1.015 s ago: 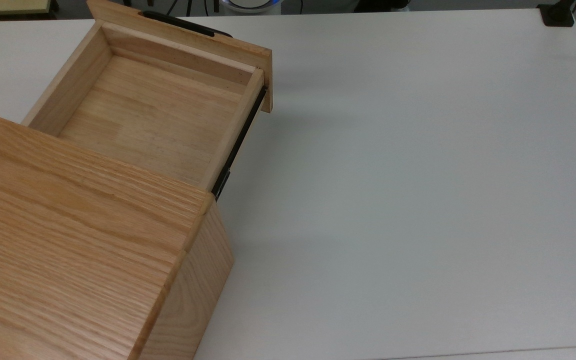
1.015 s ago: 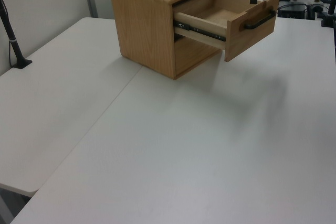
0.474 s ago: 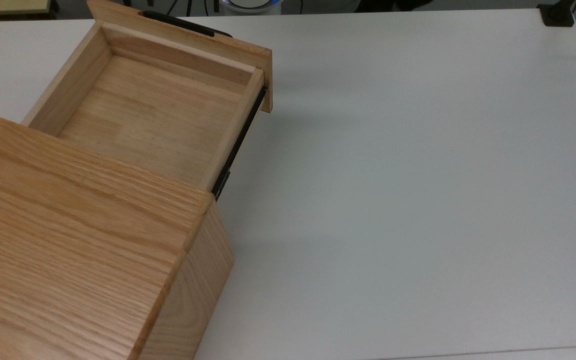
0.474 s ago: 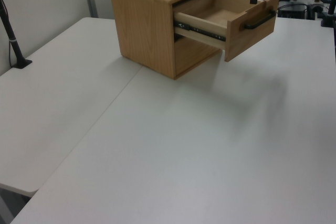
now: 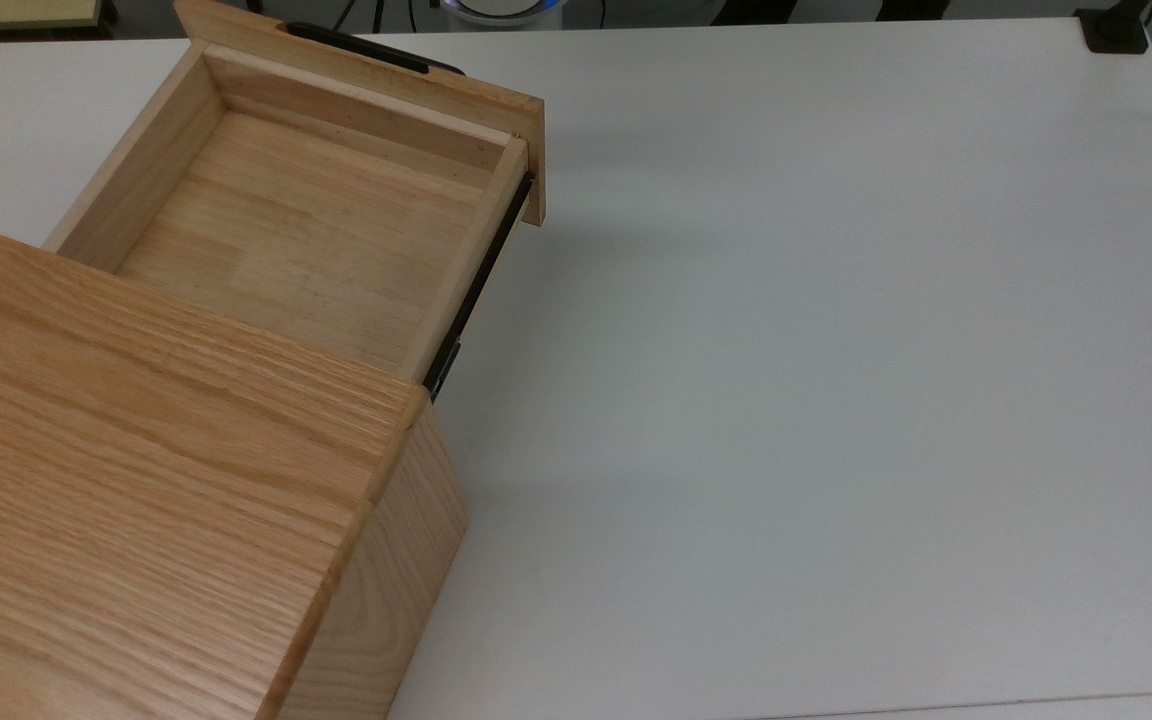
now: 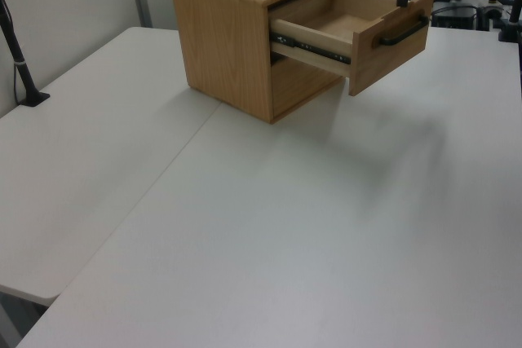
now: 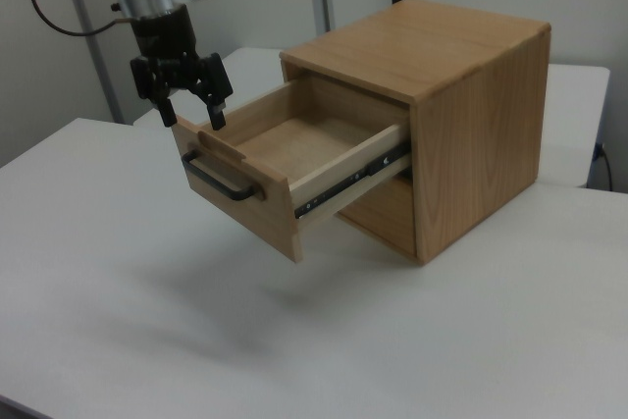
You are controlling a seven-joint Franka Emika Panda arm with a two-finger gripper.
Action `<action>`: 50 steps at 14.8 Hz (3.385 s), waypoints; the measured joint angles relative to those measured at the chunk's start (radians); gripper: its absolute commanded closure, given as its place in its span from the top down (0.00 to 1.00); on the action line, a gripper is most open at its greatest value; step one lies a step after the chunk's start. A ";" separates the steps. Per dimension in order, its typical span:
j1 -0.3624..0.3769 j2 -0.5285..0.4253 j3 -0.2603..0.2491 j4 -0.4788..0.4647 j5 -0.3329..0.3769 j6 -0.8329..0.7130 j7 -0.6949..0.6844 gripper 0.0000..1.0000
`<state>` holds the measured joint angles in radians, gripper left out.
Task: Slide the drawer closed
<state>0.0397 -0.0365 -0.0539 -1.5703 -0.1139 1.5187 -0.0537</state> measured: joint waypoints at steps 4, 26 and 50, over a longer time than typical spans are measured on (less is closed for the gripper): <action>-0.003 -0.041 -0.002 -0.011 0.000 -0.077 -0.082 1.00; -0.057 -0.037 -0.007 -0.293 0.053 0.351 0.462 0.00; -0.154 0.224 -0.004 0.118 0.027 0.310 0.392 0.91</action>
<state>-0.1142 0.1879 -0.0584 -1.4524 -0.0872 1.8283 0.3385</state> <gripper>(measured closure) 0.806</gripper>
